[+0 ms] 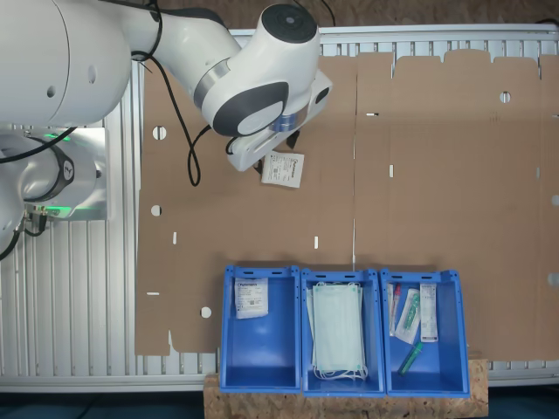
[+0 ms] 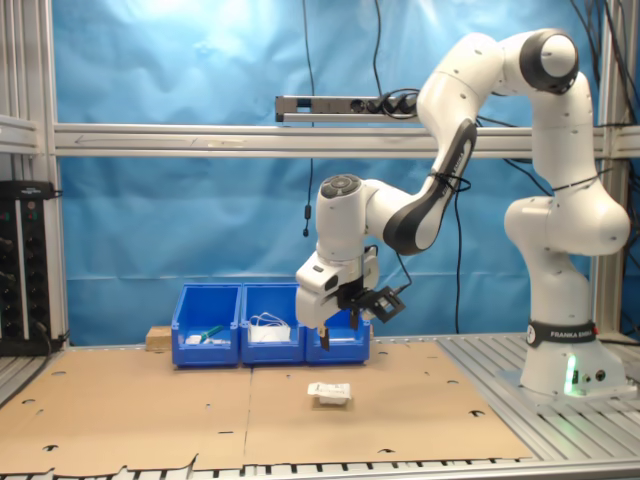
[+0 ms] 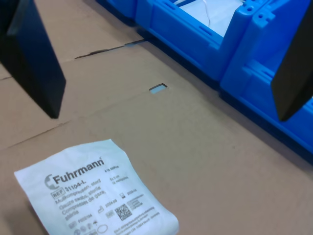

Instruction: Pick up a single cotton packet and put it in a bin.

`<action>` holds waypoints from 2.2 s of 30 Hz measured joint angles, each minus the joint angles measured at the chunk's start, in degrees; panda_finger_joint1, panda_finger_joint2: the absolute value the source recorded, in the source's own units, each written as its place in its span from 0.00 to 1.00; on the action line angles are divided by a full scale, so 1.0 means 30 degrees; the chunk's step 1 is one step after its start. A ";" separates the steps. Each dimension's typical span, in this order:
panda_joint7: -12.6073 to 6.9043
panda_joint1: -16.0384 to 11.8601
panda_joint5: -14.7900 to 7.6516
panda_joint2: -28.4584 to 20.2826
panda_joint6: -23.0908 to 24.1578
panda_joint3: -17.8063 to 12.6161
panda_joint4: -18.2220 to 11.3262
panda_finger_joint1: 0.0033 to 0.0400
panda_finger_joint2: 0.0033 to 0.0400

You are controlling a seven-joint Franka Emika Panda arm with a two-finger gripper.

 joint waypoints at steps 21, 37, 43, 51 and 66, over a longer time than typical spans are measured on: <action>-0.0319 0.0587 -0.0358 0.2508 0.2340 -0.0888 0.0832 1.00 1.00; -0.0352 0.0825 -0.0360 0.3574 0.3033 -0.0885 0.1364 1.00 1.00; -0.0354 0.0940 -0.0360 0.3587 0.3125 -0.0884 0.1367 1.00 1.00; -0.0355 0.0967 -0.0360 0.3587 0.3186 -0.0885 0.1367 1.00 1.00; -0.0355 0.0917 -0.0360 0.3649 0.3369 -0.0885 0.1367 1.00 1.00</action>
